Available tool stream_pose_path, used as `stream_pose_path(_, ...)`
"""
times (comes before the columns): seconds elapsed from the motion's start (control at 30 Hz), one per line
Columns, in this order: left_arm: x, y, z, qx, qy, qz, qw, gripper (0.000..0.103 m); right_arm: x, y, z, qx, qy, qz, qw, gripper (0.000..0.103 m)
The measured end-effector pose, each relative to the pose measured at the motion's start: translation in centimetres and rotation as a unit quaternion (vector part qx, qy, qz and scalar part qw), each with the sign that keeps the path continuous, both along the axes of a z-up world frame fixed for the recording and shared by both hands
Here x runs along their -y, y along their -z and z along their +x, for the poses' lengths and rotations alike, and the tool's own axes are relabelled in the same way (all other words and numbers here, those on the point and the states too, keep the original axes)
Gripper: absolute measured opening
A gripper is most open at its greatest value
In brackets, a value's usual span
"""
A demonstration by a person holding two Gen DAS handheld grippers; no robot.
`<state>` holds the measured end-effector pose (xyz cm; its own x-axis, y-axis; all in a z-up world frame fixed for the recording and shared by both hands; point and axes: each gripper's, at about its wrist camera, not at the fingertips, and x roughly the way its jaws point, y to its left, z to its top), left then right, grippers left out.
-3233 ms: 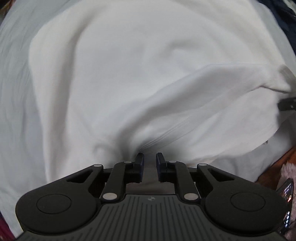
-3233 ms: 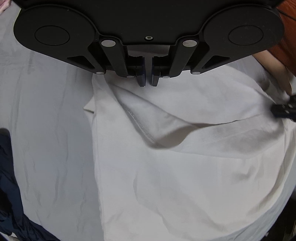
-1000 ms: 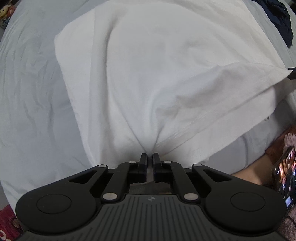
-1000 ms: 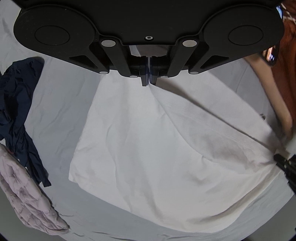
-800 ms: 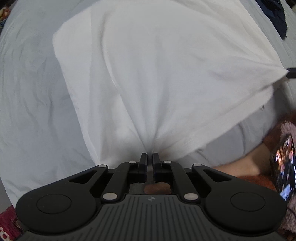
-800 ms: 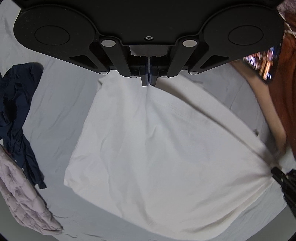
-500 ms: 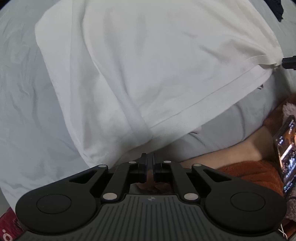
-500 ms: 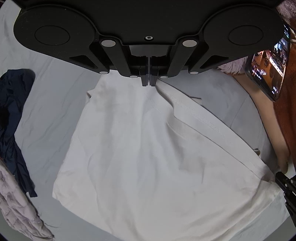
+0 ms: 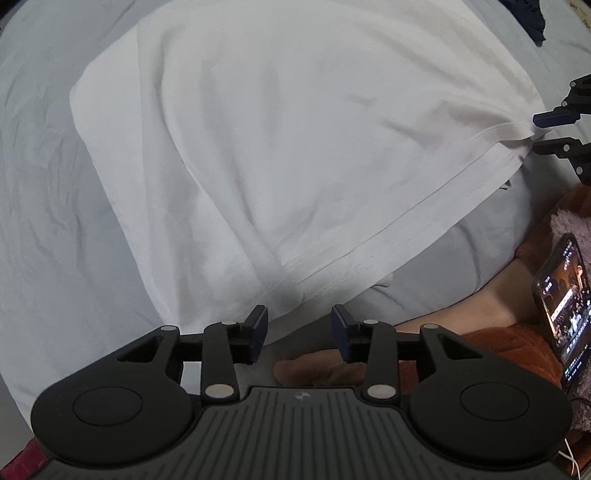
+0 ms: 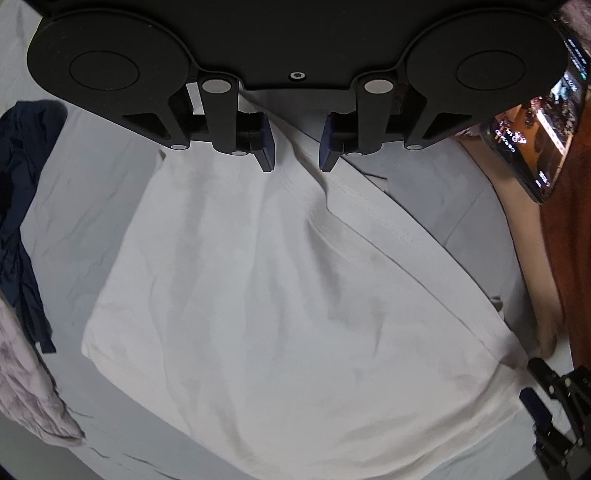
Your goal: Fold clothes
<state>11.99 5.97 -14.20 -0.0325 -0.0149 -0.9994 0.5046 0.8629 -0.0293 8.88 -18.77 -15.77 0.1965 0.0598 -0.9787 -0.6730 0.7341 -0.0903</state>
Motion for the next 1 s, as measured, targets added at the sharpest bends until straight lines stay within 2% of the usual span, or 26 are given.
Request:
stream_pose_path(0.13, -0.3, 1.1, 1.0, 0.001, -0.024, 0.009, 0.9997, 0.036, -0.3, 0.8, 0.1, 0.013, -0.007, -0.005, 1.000, 0.025)
stream_pose_path(0.2, -0.7, 1.5, 1.4, 0.001, -0.041, 0.003, 0.9992, 0.026, -0.4, 1.1, 0.3, 0.016, -0.007, -0.004, 1.000, 0.024)
stream_pose_path(0.23, -0.9, 1.5, 1.5, 0.002, -0.047, -0.002, 0.9989, 0.017, -0.5, 1.3, 0.4, 0.015, -0.005, -0.001, 1.000, 0.016)
stream_pose_path(0.33, -1.6, 1.2, 1.7, 0.006, -0.054, -0.012, 0.9985, 0.009, -0.4, 1.4, 0.5, 0.019, -0.006, 0.004, 1.000, 0.003)
stream_pose_path(0.43, -2.2, 0.7, 1.6, 0.007, -0.048, -0.015, 0.9987, 0.003, -0.2, 1.0, 0.4, 0.021, -0.013, 0.003, 1.000, 0.001)
stream_pose_path(0.53, -2.7, 0.3, 1.3, 0.003, -0.035, -0.015, 0.9993, 0.002, 0.0, 0.4, 0.3, 0.010, -0.023, 0.002, 1.000, 0.000)
stream_pose_path(0.8, -2.4, 0.2, -0.2, -0.018, 0.016, -0.002, 0.9997, 0.002, -0.1, -0.2, -1.0, -0.014, -0.063, -0.040, 0.997, 0.000)
stream_pose_path(0.93, -2.4, 1.0, -0.2, -0.033, 0.012, 0.000, 0.9994, 0.003, 0.1, 0.3, -0.9, -0.017, -0.052, -0.045, 0.997, 0.000)
stream_pose_path(1.0, -2.5, 1.7, -0.2, -0.056, 0.009, 0.002, 0.9984, 0.003, 0.2, 0.9, -0.8, -0.029, -0.042, -0.047, 0.998, 0.001)
